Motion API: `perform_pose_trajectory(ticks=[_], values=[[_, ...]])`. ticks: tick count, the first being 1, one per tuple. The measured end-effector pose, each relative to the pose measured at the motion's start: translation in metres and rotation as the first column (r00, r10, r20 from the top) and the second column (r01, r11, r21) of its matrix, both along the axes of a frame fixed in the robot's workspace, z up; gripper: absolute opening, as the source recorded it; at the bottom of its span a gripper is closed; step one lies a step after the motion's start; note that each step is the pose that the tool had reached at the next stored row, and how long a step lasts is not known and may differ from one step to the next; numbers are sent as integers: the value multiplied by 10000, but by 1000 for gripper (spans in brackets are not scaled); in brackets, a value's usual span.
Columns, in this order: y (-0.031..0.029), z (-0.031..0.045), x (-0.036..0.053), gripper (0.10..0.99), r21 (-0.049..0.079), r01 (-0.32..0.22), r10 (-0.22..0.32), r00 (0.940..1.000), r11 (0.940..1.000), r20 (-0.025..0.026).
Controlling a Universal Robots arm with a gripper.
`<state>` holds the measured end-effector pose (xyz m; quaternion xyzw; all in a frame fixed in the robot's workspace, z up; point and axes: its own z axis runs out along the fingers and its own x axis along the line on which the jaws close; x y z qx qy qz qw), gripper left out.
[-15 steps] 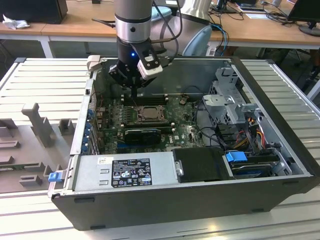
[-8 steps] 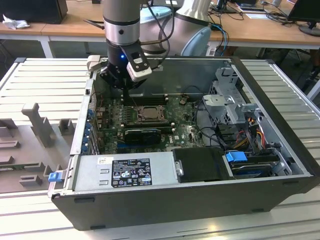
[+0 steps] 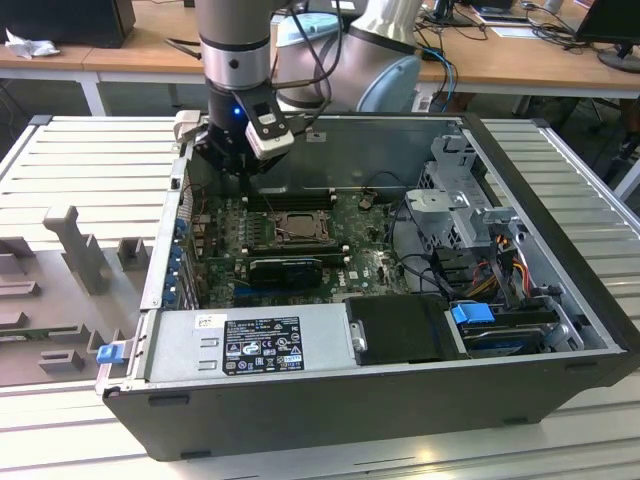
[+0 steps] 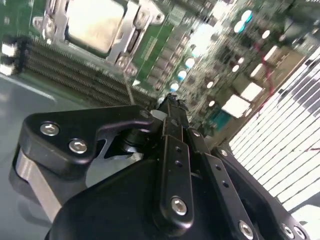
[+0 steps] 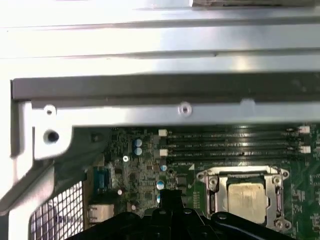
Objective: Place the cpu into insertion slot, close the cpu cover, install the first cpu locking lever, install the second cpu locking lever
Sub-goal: 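Install the first cpu locking lever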
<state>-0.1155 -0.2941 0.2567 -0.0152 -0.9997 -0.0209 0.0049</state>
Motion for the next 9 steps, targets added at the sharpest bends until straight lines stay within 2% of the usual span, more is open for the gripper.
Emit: perform_pose_trajectory(ticks=[2, 7, 9], values=[[55, -6, 17, 106, -28, -4, 4, 10000, 10000, 2], [67, -19, 152, 106, -60, -5, 5, 10000, 10000, 2], [67, -21, 167, 106, -79, -4, 4, 10000, 10000, 2]])
